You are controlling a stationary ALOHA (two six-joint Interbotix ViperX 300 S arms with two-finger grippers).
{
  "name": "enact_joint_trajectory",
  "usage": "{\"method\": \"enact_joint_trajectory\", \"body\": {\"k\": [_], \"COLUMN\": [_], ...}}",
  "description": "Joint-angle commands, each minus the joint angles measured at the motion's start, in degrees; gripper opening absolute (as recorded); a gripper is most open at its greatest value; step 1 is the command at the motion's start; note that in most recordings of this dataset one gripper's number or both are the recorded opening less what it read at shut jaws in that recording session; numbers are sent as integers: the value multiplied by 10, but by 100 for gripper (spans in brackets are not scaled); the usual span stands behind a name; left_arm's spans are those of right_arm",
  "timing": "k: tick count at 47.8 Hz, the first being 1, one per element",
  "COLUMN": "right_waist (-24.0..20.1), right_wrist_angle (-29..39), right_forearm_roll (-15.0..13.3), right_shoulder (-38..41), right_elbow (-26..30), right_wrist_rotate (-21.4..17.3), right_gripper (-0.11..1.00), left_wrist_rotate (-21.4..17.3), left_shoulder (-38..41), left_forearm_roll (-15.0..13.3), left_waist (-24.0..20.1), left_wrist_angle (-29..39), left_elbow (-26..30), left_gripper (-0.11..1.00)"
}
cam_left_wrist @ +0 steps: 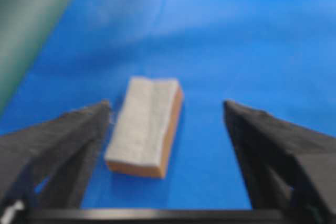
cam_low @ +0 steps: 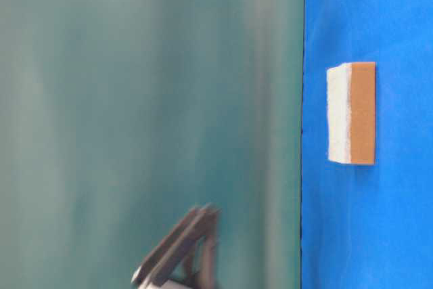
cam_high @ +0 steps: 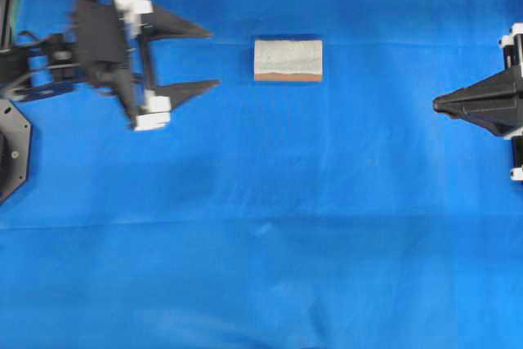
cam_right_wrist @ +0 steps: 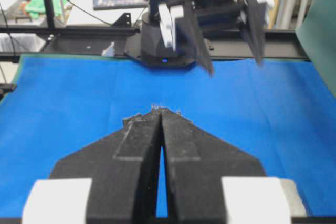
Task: Hand over the sponge with the left arm and wipe it with the right arm.
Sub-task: 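Move the left gripper forward over the grey-and-orange sponge, then close the left gripper on the sponge's near end and lift it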
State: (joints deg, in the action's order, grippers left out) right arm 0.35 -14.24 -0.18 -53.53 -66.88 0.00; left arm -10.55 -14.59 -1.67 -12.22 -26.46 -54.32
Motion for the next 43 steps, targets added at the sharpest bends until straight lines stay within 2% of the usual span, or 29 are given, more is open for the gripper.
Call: {"method": "enact_joint_trajectory", "body": {"k": [1,18,32,43], "right_waist": [0,1,1,1], "right_wrist_angle": [0,5,5,5], "right_forearm_roll": [1,1,0,1], "right_shoulder": [4,7,11,15], "right_elbow": [14,13,12,11], "right_wrist_rotate": [-1,0,2,3], "right_gripper": [1,1,1,1], "left_wrist_rotate": [-7,-20,-52,-55], "left_shoulder": [54,211,261,301], "left_forearm_roll": [1,1,1,1], "left_waist": [-10,-27,-51,-51], "left_wrist_angle": [11,35,56,76], "left_elbow": [46,134,171,194], "left_gripper": [92,94,94,93]}}
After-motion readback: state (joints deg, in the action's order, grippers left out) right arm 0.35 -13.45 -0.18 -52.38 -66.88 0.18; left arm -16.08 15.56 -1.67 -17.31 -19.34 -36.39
